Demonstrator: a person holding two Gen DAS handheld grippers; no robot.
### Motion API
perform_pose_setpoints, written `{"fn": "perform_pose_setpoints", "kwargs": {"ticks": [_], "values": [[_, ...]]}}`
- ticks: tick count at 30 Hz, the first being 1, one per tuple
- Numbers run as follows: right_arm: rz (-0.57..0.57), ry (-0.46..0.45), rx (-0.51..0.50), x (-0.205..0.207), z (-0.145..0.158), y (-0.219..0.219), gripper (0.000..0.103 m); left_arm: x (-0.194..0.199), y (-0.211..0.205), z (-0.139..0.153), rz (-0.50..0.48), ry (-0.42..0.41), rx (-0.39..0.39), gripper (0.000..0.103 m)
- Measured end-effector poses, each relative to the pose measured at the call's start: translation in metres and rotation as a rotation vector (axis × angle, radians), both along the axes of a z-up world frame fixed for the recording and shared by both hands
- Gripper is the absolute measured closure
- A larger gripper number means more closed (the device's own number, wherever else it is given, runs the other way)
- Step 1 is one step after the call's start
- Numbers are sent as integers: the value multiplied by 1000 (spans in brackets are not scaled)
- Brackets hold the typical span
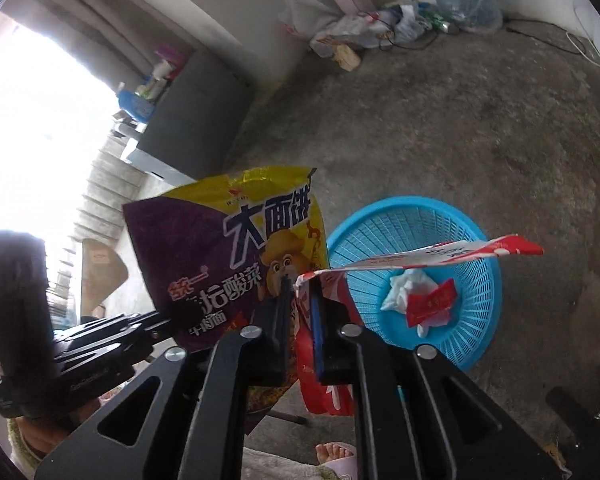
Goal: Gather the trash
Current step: 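Carry the purple bag and wrapper to the wastebasket and open both tools, then grasp the Pepsi bottle with the left tool while the right tool grasps the blue-label water bottle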
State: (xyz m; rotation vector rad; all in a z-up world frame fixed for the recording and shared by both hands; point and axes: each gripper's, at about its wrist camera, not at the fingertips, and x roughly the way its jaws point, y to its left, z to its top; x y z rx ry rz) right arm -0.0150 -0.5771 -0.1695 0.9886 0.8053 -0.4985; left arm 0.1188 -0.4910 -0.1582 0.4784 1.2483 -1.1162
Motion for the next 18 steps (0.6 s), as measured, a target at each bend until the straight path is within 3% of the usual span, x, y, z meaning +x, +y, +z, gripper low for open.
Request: {"fn": "perform_pose_setpoints", "kwargs": {"ticks": [1, 3, 7, 12, 18], "values": [[-16, 48, 15, 1, -14, -5, 59, 1, -7, -6, 5, 0, 11, 89], [-58, 89, 26, -2, -28, -10, 59, 4, -14, -13, 21, 19, 18, 88], [-108, 45, 55, -13, -35, -9, 51, 8, -8, -10, 41, 28, -5, 88], [-159, -6, 59, -26, -34, -1, 51, 12, 7, 8, 83, -4, -20, 87], [-141, -88, -4, -32, 6, 20, 51, 10, 46, 62, 141, -75, -102, 87]]}}
